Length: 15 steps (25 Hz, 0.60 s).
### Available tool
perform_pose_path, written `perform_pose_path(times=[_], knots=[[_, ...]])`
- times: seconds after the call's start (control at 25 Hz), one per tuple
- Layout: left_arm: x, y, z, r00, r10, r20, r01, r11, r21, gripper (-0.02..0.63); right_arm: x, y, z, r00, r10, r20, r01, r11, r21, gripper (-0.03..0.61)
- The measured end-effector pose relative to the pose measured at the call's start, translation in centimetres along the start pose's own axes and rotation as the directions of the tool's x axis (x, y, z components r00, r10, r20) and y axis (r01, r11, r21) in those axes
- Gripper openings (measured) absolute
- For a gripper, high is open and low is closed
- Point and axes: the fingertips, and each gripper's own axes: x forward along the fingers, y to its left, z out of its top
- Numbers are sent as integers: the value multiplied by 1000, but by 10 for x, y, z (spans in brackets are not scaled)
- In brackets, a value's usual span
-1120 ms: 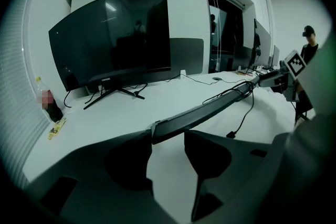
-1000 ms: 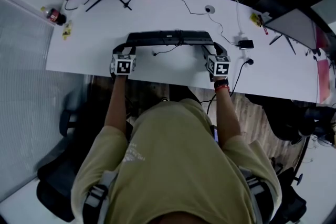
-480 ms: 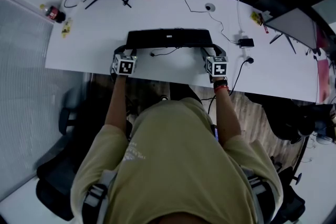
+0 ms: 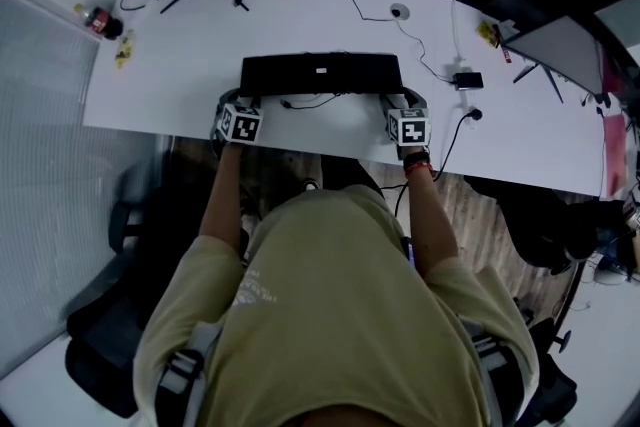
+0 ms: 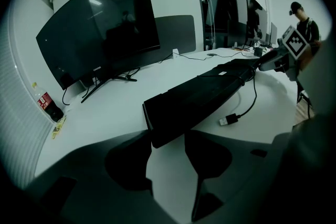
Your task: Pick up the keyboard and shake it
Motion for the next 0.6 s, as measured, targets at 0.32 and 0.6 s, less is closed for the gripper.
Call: perform_pose_path(times=[0.32, 0.6], knots=[[6, -2, -4, 999, 9, -31, -8, 999, 39, 216, 6, 3, -15, 999, 4, -35, -2, 999, 32, 270], [7, 1, -8, 999, 8, -31, -10, 998, -55, 219, 6, 2, -20, 998, 24, -53, -19, 996, 85, 270]])
